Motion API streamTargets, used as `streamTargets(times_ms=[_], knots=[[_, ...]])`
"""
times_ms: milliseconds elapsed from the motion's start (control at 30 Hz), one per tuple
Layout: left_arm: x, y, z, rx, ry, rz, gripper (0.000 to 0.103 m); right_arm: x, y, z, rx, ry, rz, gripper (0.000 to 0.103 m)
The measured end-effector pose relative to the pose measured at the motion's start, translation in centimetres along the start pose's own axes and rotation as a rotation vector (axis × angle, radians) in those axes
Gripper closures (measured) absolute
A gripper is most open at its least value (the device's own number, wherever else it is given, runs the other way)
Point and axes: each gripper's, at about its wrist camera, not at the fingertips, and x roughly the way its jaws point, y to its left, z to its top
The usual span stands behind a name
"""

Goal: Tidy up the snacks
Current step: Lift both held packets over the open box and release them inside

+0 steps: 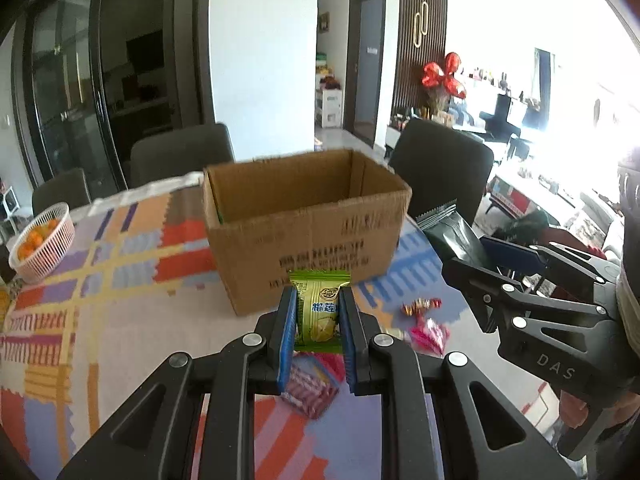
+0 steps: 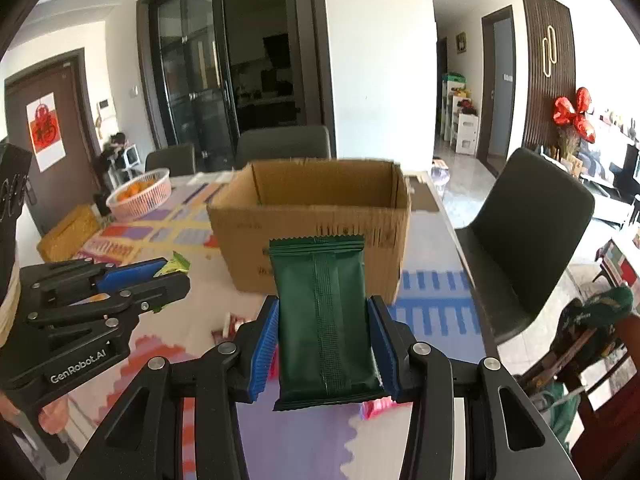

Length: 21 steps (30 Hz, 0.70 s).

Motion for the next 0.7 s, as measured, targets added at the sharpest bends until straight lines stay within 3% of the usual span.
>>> streamTargets(times_ms=[300,700], knots=[[-0.4,0.5,4.1,0.024,-0.074,0.027,0.082,0.1,-0.9,4.7,0.022,-0.087,-0.005,0.058],[2.2,2.3,8.3,0.027,-0.073,0.049,0.082,2.9,-1.1,9.3,0.017,-0.101,0.0,0.058]])
